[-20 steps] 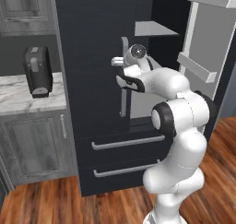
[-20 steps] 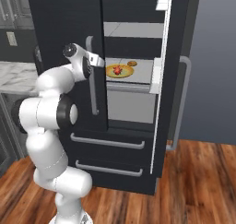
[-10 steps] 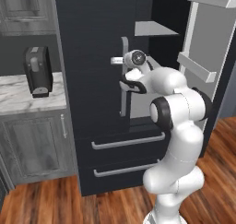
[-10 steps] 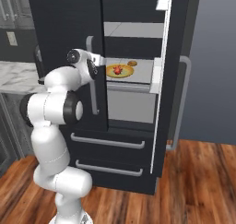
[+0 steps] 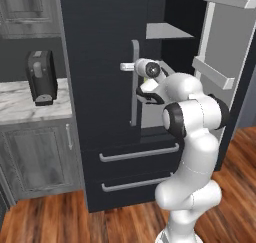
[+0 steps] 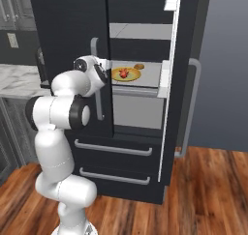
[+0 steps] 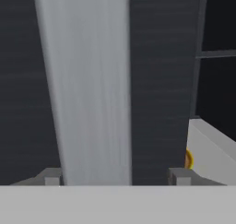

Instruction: Retrieve the fish from the fridge and place it on the saucepan with marinade on the stove.

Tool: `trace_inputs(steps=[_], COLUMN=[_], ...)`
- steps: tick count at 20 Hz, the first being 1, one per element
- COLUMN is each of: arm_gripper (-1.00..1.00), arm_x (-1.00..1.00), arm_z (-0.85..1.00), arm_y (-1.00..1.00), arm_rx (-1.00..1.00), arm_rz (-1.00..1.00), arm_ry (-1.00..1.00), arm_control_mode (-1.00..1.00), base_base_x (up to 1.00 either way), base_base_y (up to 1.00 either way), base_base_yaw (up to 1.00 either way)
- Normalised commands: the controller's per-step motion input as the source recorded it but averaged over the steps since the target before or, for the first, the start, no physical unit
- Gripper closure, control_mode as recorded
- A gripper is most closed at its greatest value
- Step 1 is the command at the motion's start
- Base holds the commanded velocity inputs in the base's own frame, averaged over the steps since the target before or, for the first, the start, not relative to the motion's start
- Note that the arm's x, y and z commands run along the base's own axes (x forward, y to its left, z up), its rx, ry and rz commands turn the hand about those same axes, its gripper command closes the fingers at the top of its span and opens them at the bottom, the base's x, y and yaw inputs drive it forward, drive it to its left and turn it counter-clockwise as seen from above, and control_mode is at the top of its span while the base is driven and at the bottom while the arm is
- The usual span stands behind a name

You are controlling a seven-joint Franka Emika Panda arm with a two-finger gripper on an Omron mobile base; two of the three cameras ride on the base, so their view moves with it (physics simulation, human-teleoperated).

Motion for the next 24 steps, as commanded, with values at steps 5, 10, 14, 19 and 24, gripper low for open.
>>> trace_inputs(steps=[5, 10, 14, 19, 24], arm_gripper=[1.00, 1.00, 1.00, 1.00, 1.00], arm_x=[0.28, 0.01, -0.01, -0.18, -0.32], arm_z=[0.01, 0.00, 0.06, 0.03, 0.07], arm_y=[0.01, 0.14, 0.05, 0.28, 0.39], arm_rx=[0.00, -0.01, 0.00, -0.02, -0.03], arm_rz=[0.00, 0.00, -0.05, -0.11, -0.15], arm_ry=[0.00, 0.04, 0.12, 0.25, 0.32], arm_control_mode=[-1.00, -1.00, -1.00, -1.00, -1.00], base_base_x=[0.00, 0.00, 0.00, 0.00, 0.00], base_base_y=[0.00, 0.00, 0.00, 0.00, 0.00], base_base_yaw=[0.00, 0.00, 0.00, 0.00, 0.00])
